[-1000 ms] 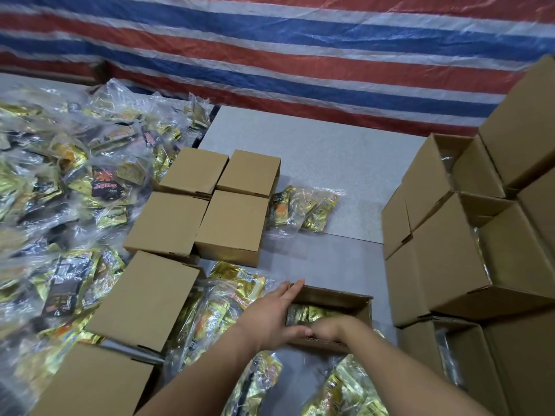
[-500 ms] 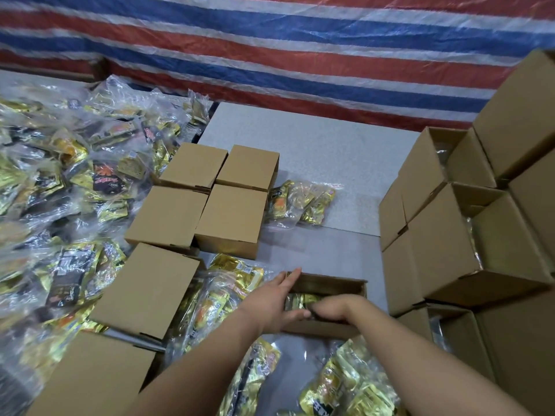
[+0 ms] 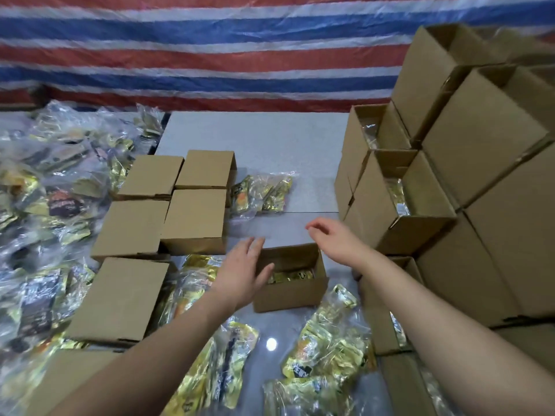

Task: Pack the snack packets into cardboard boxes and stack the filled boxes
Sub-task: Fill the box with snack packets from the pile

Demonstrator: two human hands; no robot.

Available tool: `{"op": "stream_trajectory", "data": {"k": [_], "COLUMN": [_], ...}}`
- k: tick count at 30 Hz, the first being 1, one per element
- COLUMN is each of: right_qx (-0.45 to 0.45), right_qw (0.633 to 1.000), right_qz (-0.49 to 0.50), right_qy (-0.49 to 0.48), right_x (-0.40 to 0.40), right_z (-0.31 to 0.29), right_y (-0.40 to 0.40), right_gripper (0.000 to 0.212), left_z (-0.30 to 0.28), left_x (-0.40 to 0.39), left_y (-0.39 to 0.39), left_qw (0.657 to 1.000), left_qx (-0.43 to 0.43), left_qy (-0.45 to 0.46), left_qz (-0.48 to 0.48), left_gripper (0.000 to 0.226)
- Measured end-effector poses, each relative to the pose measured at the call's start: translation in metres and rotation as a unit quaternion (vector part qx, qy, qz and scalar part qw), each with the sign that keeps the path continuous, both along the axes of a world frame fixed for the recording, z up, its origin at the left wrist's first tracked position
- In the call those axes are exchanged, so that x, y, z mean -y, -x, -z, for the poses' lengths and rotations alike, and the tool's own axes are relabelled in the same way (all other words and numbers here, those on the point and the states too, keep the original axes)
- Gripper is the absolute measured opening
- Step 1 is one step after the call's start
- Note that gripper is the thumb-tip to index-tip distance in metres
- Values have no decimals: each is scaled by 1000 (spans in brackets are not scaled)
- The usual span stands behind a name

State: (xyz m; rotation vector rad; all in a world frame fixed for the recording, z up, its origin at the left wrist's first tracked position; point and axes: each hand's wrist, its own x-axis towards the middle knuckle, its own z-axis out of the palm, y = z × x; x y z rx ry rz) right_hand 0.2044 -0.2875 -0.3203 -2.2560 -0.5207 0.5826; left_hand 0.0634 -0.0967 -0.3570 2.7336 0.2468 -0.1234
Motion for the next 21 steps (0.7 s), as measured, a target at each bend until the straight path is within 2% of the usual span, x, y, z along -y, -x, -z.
{"op": "stream_trajectory", "data": {"k": [2,4,5,8,12,14,16,21], "right_qx": [6,10,9,-7,-23,-30,-35,-44], "right_qw": [1000,999,999,998,997,997,997,996], "right_qz": [15,28,35,47,55,58,61,63], "right_qy": [-15,-26,-33,-43,-54,-50,-44,-38], "right_x": [9,18,21,29,42,49,55,62], "right_z": [-2,-5,-5,-7,-6,-3,1,5], "right_y": [3,9,13,24,41,49,55,66], "right_gripper": [23,24,24,26,24,23,22,19], "left_z": [-8,0,8,49,99,113,119,125], "left_x": [16,39,52,89,121,133,139,138], "left_y": [7,19,26,46,77,87,89,87], "left_qw": [990,977,980,976,936,927,933,938], "left_qx": [126,175,135,-98,-258,-273,-266,-257], "left_qy": [-30,-26,-5,32,-26,-56,-71,-55], "left_qz": [55,116,144,191,239,250,232,227], "left_gripper": [52,45,46,57,73,78,76,54]}}
